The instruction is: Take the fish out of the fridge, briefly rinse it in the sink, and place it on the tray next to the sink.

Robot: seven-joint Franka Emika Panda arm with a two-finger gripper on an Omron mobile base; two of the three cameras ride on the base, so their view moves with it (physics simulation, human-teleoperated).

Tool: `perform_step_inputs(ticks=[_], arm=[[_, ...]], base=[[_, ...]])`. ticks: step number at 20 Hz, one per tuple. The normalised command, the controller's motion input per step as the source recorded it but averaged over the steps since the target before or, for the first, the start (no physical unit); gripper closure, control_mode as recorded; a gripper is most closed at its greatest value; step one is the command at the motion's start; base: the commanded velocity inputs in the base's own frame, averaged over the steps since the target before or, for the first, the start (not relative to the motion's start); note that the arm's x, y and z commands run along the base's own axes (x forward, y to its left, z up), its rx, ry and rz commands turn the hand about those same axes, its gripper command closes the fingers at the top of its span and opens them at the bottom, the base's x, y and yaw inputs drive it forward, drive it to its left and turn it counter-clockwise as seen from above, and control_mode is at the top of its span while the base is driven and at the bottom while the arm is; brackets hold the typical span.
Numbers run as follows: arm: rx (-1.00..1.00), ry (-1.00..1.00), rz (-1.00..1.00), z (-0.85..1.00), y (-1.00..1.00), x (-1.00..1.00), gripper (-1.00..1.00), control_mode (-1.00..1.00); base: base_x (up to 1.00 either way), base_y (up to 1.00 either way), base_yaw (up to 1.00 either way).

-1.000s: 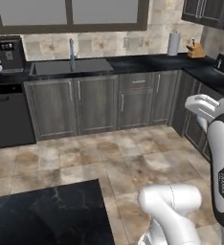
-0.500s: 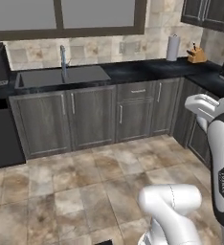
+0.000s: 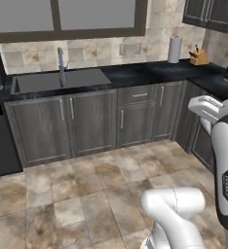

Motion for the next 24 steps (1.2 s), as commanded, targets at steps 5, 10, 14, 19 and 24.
perform_step_inputs(ticks=[5,10,14,19,24], arm=[[0.00,0.00,0.00,0.00,0.00,0.00,1.00,1.00],[0.00,0.00,0.00,0.00,0.00,0.00,1.00,1.00],[0.00,0.00,0.00,0.00,0.00,0.00,1.00,1.00],[0.00,0.00,0.00,0.00,0.00,0.00,1.00,1.00],[0.00,0.00,0.00,0.00,0.00,0.00,1.00,1.00]], base=[[1.00,0.09,-0.07],[-0.01,-0.86,-0.13],[-0.20,-0.35,0.08],[0.99,0.01,0.29],[1.00,0.14,0.18]])
